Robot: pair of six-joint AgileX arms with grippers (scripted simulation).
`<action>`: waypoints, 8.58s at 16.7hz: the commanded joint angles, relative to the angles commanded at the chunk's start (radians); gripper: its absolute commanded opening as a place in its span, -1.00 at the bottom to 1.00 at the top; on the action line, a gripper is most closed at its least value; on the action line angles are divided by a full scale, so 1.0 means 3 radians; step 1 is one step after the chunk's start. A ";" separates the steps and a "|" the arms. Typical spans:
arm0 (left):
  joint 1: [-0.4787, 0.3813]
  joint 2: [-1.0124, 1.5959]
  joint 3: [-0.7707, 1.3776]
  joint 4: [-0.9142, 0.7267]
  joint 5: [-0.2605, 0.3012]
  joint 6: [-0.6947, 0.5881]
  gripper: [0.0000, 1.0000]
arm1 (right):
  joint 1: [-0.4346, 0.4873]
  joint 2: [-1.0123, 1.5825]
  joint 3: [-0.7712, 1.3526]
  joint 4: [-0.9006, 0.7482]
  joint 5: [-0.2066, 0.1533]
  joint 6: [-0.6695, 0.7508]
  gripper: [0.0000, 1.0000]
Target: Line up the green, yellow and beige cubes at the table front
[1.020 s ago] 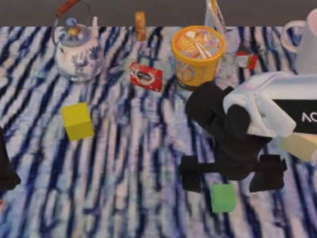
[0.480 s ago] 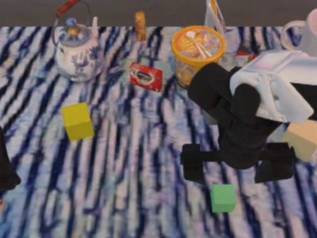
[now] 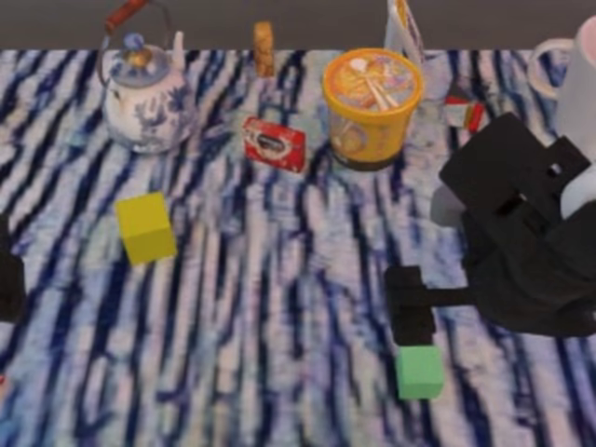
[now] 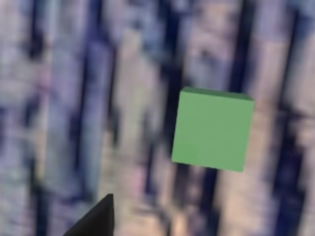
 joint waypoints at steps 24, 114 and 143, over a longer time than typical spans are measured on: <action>-0.0602 0.6104 0.4763 -0.3078 0.0002 0.2765 1.00 | -0.2236 -0.4971 -0.3290 0.2643 -0.0041 -0.1959 1.00; -0.2810 0.5891 0.3561 -0.2072 0.0015 0.1646 -0.40 | -0.2236 -0.4971 -0.3290 0.2643 -0.0041 -0.1959 1.00; -0.2738 0.5568 0.4049 -0.2881 0.0012 0.1640 1.00 | -0.2236 -0.4971 -0.3290 0.2643 -0.0041 -0.1959 1.00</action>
